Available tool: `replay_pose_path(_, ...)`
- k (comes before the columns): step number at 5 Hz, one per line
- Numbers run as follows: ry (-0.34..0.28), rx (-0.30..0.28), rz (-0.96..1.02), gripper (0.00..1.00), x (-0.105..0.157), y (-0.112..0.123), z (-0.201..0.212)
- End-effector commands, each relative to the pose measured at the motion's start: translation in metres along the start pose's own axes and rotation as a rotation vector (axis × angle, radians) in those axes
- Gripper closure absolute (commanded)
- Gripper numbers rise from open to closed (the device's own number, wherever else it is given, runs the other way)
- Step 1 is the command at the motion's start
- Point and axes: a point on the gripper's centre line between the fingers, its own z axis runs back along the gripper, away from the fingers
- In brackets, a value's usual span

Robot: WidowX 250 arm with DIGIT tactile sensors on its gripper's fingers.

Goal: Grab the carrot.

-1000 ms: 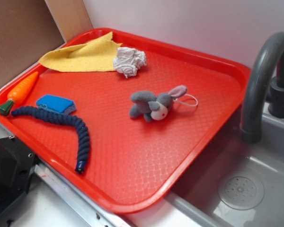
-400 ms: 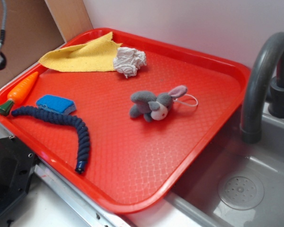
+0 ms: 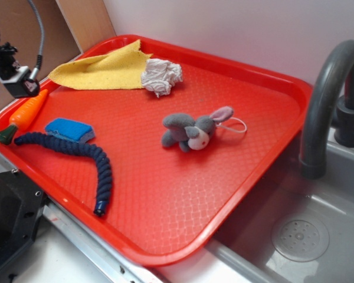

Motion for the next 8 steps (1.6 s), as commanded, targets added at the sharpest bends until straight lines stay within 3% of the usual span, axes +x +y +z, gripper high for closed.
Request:
replay_pose_path(1, 0.06, 0.06, -0.01, 0.0, 0.02, 0.011, -0.032)
replay_pose_path(3, 0.116, 0.054, -0.013, 0.0, 0.032, 0.016, -0.05)
replay_pose_path(4, 0.11, 0.063, -0.012, 1.0, 0.028, 0.014, -0.05)
replay_pose_path(5, 0.092, 0.085, 0.007, 1.0, 0.027, 0.015, -0.045)
replay_pose_path(6, 0.088, 0.066, -0.022, 1.0, 0.028, 0.01, -0.023)
replay_pose_path(7, 0.048, 0.081, -0.063, 1.0, 0.022, -0.012, 0.012)
replay_pose_path(8, 0.05, -0.021, -0.192, 1.0, 0.016, -0.044, 0.056)
